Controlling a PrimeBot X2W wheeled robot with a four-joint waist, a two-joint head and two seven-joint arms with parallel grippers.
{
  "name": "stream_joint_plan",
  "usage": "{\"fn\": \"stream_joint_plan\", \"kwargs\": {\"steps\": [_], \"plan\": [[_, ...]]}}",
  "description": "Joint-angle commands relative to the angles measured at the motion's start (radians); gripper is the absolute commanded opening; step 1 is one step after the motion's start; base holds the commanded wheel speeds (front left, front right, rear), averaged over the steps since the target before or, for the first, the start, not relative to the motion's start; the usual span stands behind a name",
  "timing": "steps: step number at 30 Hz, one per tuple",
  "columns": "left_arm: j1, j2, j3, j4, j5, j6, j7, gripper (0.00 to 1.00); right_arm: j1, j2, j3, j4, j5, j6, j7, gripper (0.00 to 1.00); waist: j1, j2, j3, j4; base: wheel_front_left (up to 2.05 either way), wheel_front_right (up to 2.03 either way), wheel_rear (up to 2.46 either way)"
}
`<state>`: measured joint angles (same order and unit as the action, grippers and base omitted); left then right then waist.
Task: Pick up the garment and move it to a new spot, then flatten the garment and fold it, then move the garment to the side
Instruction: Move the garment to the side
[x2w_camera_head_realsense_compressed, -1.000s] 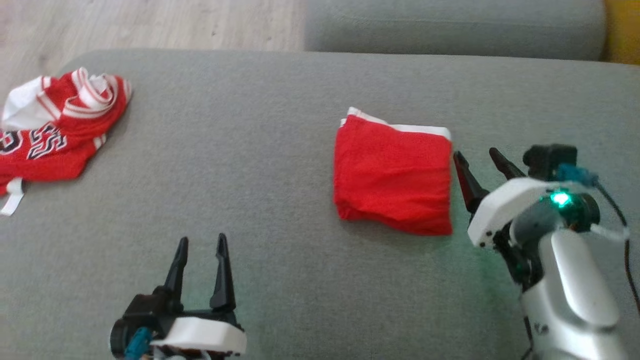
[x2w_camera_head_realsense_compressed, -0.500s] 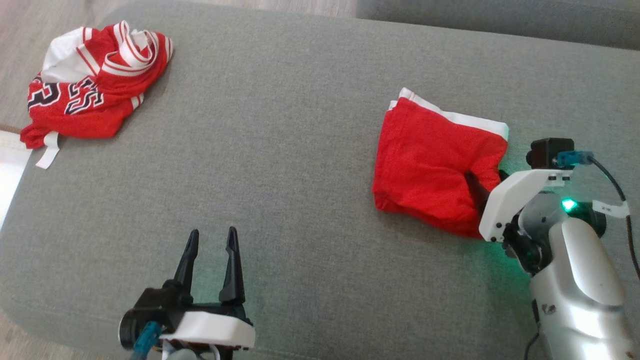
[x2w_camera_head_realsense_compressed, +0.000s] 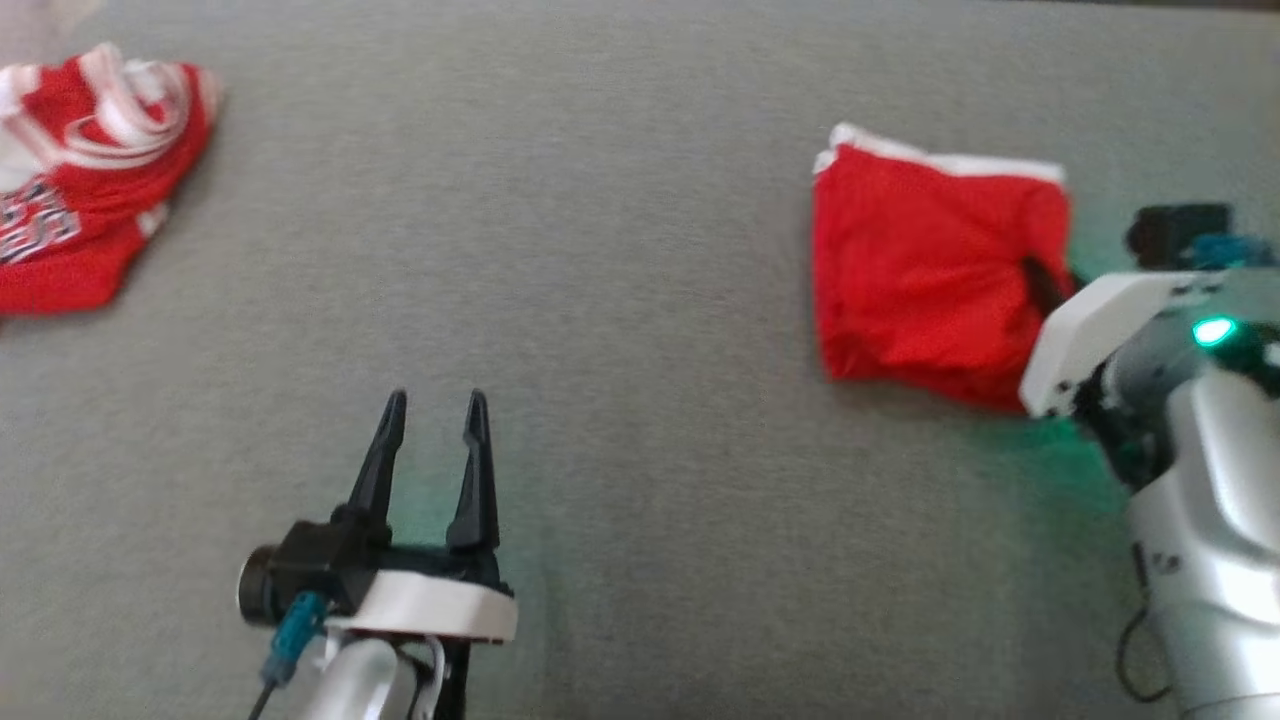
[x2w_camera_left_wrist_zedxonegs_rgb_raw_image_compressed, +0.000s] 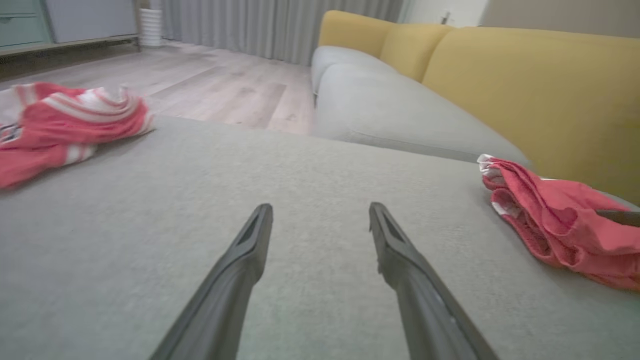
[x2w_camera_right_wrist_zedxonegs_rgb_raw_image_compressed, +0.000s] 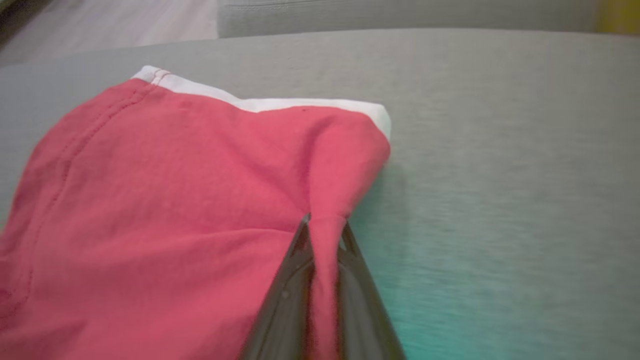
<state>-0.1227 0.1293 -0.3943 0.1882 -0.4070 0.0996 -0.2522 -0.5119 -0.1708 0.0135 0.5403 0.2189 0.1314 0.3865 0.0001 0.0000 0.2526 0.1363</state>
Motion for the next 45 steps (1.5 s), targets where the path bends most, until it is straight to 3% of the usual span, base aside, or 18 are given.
{"fn": "stream_joint_plan", "kwargs": {"steps": [1, 8, 17, 23, 31, 35, 36, 37, 38, 45], "plan": [[-0.048, 0.007, 0.024, -0.037, 0.012, -0.001, -0.006, 1.0, -0.039, -0.024, 0.019, -0.047, 0.005, -0.001, -0.01, 0.0, -0.0001, 0.0, 0.036, -0.064, 0.0, 0.0, 0.0], [-0.108, 0.02, 0.001, -0.077, 0.039, -0.006, 0.021, 1.0, -0.056, -0.105, -0.013, -0.112, 0.032, -0.001, -0.017, 0.0, -0.0001, 0.0, 0.104, -0.212, 0.0, 0.0, 0.0], [-0.161, 0.044, -0.024, -0.118, 0.069, -0.009, 0.069, 1.0, -0.073, -0.15, -0.034, -0.153, 0.038, -0.001, -0.022, 0.0, -0.0001, 0.0, 0.167, -0.298, 0.0, 0.0, 0.0], [-0.19, 0.055, -0.036, -0.152, 0.082, -0.008, 0.093, 1.0, -0.142, -0.223, -0.031, -0.12, 0.044, -0.001, -0.015, 0.0, -0.0001, 0.0, 0.203, -0.273, 0.0, 0.0, 0.0], [-0.188, 0.058, -0.042, -0.186, 0.086, 0.006, 0.096, 1.0, -0.226, -0.36, -0.106, -0.035, -0.009, -0.001, -0.01, 0.0, -0.0001, 0.0, 0.238, -0.194, 0.0, 0.0, 0.0], [-0.185, 0.059, -0.042, -0.195, 0.085, 0.011, 0.093, 1.0, -0.242, -0.396, -0.146, -0.017, -0.054, -0.001, -0.019, 0.0, -0.0001, 0.0, 0.254, -0.171, 0.0, 0.0, 0.0], [-0.185, 0.059, -0.043, -0.196, 0.084, 0.011, 0.092, 1.0, -0.246, -0.4, -0.156, -0.016, -0.069, -0.001, -0.027, 0.16, -0.0001, 0.0, 0.257, -0.167, 0.0, 0.0, 0.0], [-0.185, 0.06, -0.043, -0.197, 0.083, 0.012, 0.091, 1.0, -0.251, -0.401, -0.164, -0.016, -0.085, -0.001, -0.039, 0.69, -0.0001, 0.0, 0.26, -0.164, 0.0, 0.0, 0.0], [-0.185, 0.06, -0.043, -0.198, 0.083, 0.012, 0.091, 1.0, -0.257, -0.4, -0.173, -0.018, -0.102, -0.001, -0.057, 1.0, -0.0001, 0.0, 0.262, -0.162, 0.0, 0.0, 0.0], [-0.19, 0.059, -0.044, -0.191, 0.077, 0.017, 0.087, 1.0, -0.298, -0.339, -0.18, -0.013, -0.202, -0.001, -0.163, 1.0, -0.0001, 0.0, 0.258, -0.158, 0.0, 0.0, 0.0]]}}
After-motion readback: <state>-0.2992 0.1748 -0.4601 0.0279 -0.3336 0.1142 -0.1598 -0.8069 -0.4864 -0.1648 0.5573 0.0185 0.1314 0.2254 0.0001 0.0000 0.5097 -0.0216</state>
